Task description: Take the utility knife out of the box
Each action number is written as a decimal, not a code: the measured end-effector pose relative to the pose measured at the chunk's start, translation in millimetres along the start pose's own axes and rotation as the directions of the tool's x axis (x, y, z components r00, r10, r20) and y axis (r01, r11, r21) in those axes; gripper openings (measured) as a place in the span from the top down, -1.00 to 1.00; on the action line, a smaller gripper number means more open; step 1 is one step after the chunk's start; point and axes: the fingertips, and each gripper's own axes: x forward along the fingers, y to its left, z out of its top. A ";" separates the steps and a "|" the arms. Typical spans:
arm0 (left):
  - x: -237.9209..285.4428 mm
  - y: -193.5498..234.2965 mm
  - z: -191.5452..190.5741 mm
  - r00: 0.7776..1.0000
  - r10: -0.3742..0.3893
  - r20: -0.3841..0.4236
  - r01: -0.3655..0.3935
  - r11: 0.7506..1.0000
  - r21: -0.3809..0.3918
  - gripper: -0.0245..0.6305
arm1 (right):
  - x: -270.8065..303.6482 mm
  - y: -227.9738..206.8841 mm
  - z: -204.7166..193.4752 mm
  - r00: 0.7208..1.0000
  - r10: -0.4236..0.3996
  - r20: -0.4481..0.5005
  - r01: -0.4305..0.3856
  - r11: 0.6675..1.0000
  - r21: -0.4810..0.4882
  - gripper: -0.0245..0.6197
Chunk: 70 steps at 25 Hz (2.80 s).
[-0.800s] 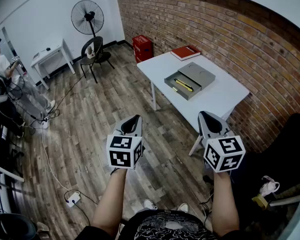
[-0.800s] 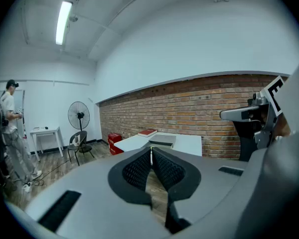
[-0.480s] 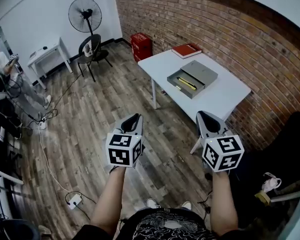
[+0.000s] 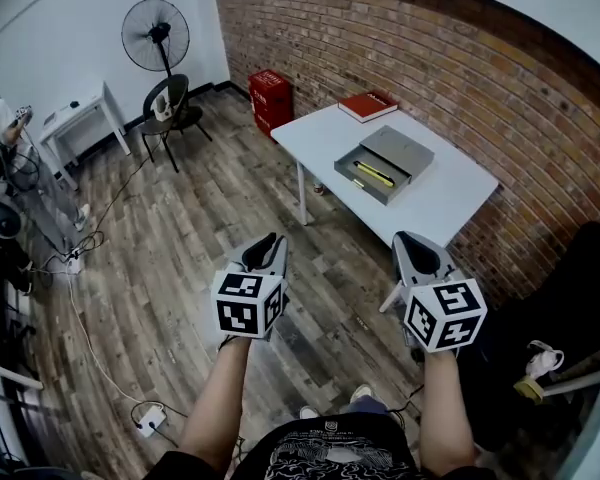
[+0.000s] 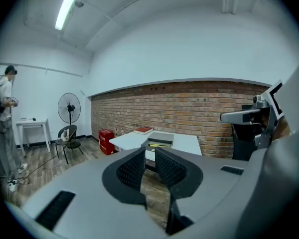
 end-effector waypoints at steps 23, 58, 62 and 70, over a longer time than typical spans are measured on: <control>217.9 12.8 78.7 0.998 -0.069 -0.003 0.070 0.997 0.042 0.55 | 159.3 -143.2 18.7 0.999 -0.029 -0.023 0.030 0.999 0.024 0.86; 498.5 -42.4 152.1 0.869 -0.490 -0.074 0.495 0.857 0.144 0.49 | 263.2 -321.3 16.2 0.896 -0.431 -0.106 0.442 0.890 0.112 0.86; 517.3 -49.8 154.4 0.817 -0.568 -0.098 0.576 0.801 0.164 0.49 | 264.9 -325.2 14.1 0.852 -0.510 -0.123 0.523 0.844 0.119 0.86; 531.0 -59.3 154.5 0.731 -0.668 -0.137 0.680 0.698 0.225 0.49 | 263.1 -324.6 16.0 0.776 -0.620 -0.116 0.630 0.763 0.146 0.86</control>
